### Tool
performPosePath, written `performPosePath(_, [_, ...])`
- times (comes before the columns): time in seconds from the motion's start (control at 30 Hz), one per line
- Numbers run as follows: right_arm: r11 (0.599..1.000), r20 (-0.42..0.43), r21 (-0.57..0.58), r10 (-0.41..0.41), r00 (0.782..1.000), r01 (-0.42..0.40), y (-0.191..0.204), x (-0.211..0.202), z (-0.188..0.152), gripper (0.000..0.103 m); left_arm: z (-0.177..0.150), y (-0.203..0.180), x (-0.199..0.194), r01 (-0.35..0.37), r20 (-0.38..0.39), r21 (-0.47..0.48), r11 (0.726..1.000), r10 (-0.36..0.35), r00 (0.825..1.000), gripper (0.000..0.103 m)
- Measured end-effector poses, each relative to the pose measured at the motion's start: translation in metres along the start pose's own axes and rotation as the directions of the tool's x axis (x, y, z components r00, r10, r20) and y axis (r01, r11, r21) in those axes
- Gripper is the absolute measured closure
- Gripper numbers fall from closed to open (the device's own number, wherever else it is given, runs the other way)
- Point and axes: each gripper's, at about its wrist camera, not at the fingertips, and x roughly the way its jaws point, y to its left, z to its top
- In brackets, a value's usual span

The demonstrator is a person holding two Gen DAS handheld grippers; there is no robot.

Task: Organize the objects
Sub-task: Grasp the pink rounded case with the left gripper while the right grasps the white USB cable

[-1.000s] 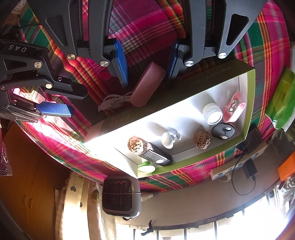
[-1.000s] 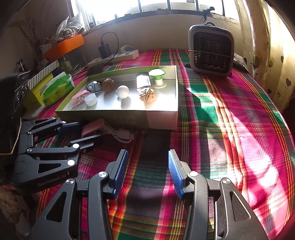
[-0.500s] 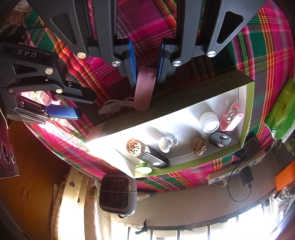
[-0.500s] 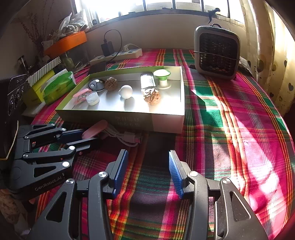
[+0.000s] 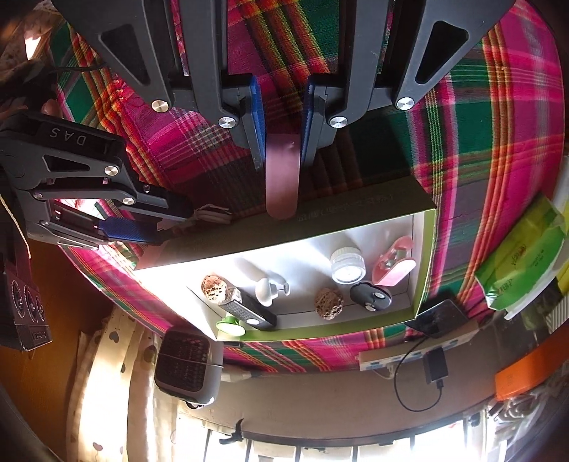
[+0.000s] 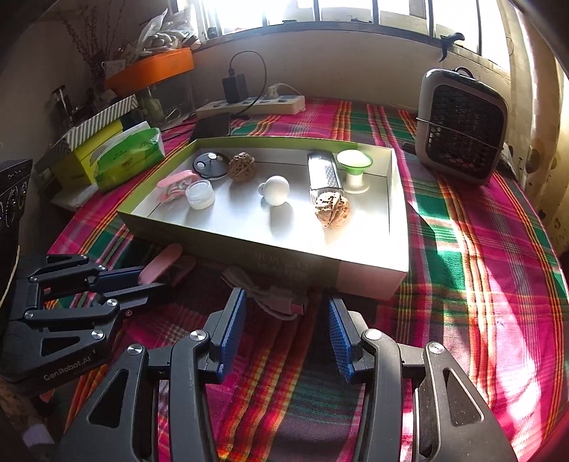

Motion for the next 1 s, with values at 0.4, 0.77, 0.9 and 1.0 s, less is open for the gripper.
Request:
performPosePath(0.4, [0.987, -0.052, -0.074, 0.139, 0.989, -0.143, 0.025, -0.003, -0.009, 0.057, -0.002, 0.012, -0.003, 0.012, 0.003, -0.032, 0.999, -0.012, 1.0, 0.086])
performPosePath(0.77, [0.991, -0.021, -0.117, 0.056, 0.998, -0.058, 0.022, 0.003, 0.005, 0.057, -0.005, 0.02, -0.006, 0.008, 0.002, -0.053, 0.999, -0.008, 1.0, 0.086])
performPosePath(0.9, [0.987, -0.045, -0.139, 0.071, 0.997, -0.076, 0.026, 0.014, 0.009, 0.057, -0.006, 0.022, -0.007, 0.004, 0.002, -0.056, 0.998, -0.003, 1.0, 0.086])
performPosePath(1.0, [0.984, -0.055, -0.152, 0.081, 0.995, -0.089, 0.03, 0.017, 0.009, 0.057, -0.006, 0.024, -0.008, 0.007, 0.002, -0.059, 0.998, -0.007, 1.0, 0.086])
